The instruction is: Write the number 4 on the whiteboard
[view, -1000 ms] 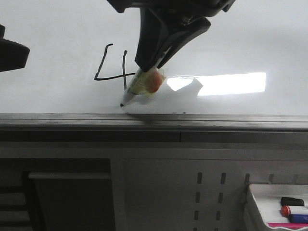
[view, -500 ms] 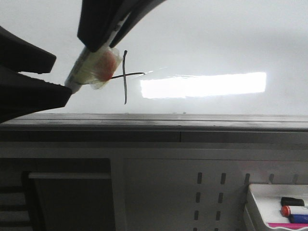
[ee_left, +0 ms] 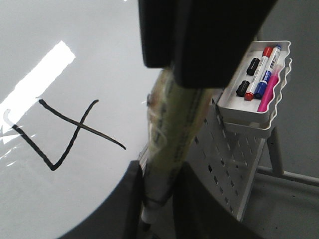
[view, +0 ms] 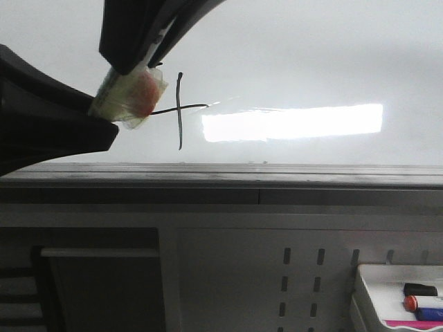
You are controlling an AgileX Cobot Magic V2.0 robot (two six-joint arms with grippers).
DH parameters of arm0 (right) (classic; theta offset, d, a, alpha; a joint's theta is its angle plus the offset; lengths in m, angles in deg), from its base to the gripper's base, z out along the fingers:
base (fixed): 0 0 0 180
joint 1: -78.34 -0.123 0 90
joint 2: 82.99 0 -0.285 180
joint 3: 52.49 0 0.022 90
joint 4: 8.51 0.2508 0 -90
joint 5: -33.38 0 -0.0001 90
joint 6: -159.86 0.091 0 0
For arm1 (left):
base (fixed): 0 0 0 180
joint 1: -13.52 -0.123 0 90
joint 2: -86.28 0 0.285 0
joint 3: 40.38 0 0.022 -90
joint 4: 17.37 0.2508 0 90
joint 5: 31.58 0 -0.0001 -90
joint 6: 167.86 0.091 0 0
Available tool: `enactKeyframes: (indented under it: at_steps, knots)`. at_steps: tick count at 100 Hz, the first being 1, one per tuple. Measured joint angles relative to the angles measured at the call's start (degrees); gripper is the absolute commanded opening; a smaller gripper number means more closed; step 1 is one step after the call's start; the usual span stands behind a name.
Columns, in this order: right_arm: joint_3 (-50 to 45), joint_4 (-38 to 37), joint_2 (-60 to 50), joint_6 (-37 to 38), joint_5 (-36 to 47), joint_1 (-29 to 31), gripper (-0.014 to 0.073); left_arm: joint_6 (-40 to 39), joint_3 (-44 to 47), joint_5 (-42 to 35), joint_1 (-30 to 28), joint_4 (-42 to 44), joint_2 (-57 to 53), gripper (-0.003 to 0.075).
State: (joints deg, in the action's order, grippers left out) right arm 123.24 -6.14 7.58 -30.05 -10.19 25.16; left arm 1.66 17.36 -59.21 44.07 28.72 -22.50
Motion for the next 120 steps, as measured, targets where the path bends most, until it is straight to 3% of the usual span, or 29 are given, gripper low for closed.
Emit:
enactKeyframes:
  at_steps: [22,27,40,47,62,85,100,120]
  knots:
    - [0.0,0.0,0.0,0.0,0.0,0.0,-0.0027,0.0,0.0,-0.1,0.0,0.1,0.0,-0.002]
    - [0.0,0.0,0.0,0.0,0.1,0.0,0.0062,0.0,0.0,-0.1,0.0,0.1,0.0,-0.002]
    - [0.0,1.0,0.0,0.0,1.7,0.0,0.0445,-0.8,0.0,-0.2,0.0,-0.7,0.1,-0.002]
    - [0.0,1.0,-0.1,0.0,2.9,0.1,0.0545,-2.5,-0.1,-0.2,0.0,-3.1,0.1,-0.002]
    - [1.3,0.3,-2.1,0.0,3.9,2.4,0.0517,-3.9,-0.4,1.5,0.0,-16.9,0.1,-0.002]
    - [1.8,0.0,-7.7,0.0,4.3,5.9,0.05,-4.4,-6.8,16.8,0.0,-43.6,0.9,-0.002]
    - [1.8,0.0,-8.7,0.0,4.3,6.1,0.05,-4.4,-12.5,26.9,0.0,-51.5,4.1,-0.002]
    - [1.8,0.0,-8.7,0.0,4.2,6.1,0.05,-4.5,-16.6,31.6,-1.0,-57.2,8.7,-0.002]
